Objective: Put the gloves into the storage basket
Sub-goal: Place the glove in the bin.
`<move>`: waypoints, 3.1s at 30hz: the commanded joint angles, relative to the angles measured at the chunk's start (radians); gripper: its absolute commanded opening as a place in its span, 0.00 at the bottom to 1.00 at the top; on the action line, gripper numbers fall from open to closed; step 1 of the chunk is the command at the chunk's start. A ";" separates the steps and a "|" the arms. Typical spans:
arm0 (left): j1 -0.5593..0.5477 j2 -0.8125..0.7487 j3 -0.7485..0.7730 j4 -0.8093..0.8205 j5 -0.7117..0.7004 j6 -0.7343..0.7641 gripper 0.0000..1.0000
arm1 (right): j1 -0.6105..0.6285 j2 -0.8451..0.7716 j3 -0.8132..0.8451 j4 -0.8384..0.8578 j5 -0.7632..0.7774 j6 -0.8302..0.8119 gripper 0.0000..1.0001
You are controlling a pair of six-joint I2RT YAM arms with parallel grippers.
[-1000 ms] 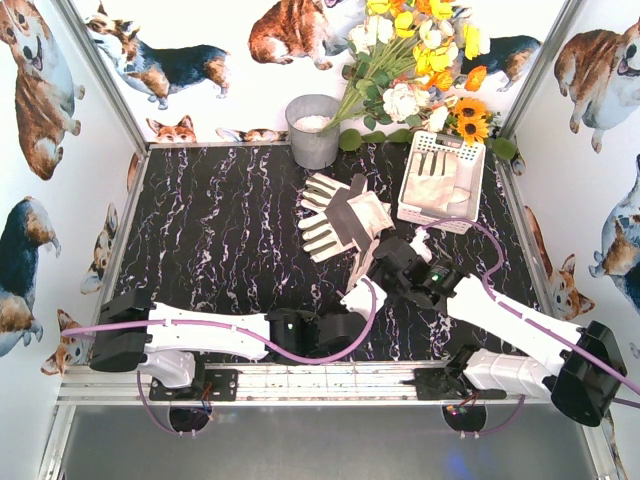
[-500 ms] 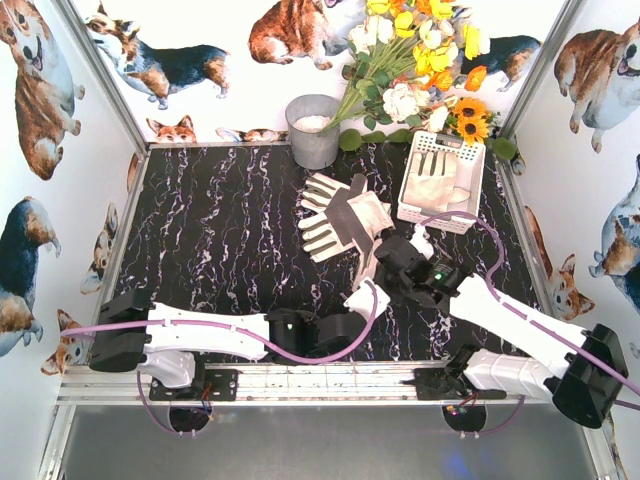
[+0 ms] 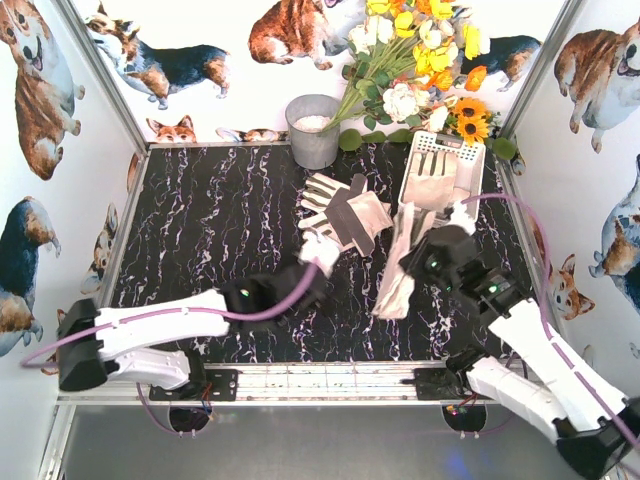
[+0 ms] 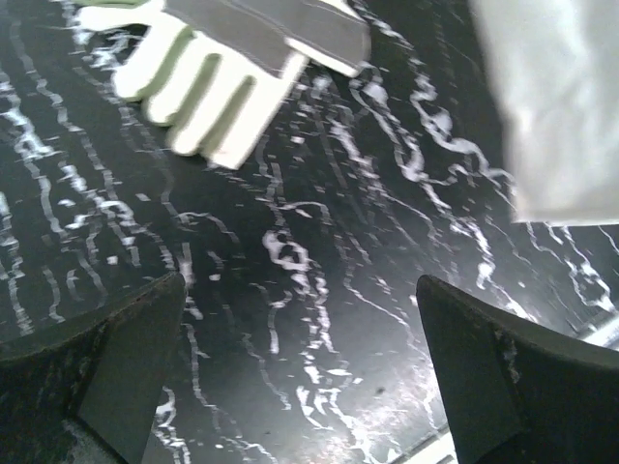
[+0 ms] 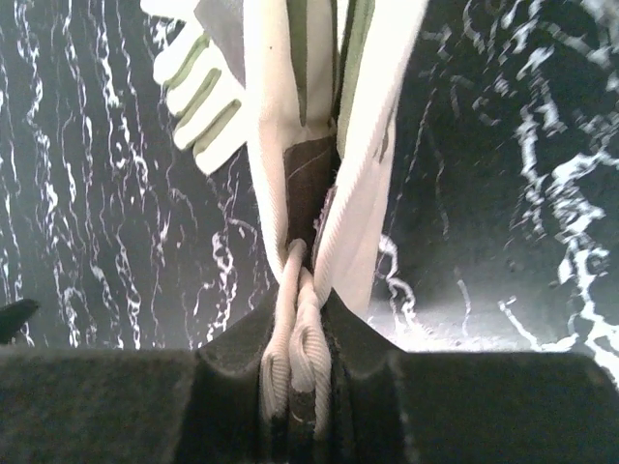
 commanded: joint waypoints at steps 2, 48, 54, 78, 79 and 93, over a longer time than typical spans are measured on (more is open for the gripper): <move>0.212 -0.140 -0.025 -0.057 0.108 0.034 1.00 | -0.213 0.050 0.134 0.049 -0.222 -0.281 0.00; 1.159 -0.282 -0.157 -0.041 0.254 0.269 1.00 | -0.896 0.990 0.452 1.133 -0.991 -0.145 0.00; 1.159 -0.270 -0.158 -0.041 0.256 0.271 1.00 | -0.904 1.120 0.593 0.963 -1.016 -0.212 0.00; 1.159 -0.226 -0.158 -0.039 0.303 0.276 1.00 | -0.882 1.390 0.848 0.771 -1.242 -0.283 0.00; 1.159 -0.226 -0.158 -0.040 0.302 0.277 1.00 | -0.877 1.387 0.846 0.780 -1.251 -0.284 0.00; 1.159 -0.233 -0.158 -0.042 0.304 0.286 1.00 | -0.868 1.437 0.869 0.672 -1.115 -0.328 0.00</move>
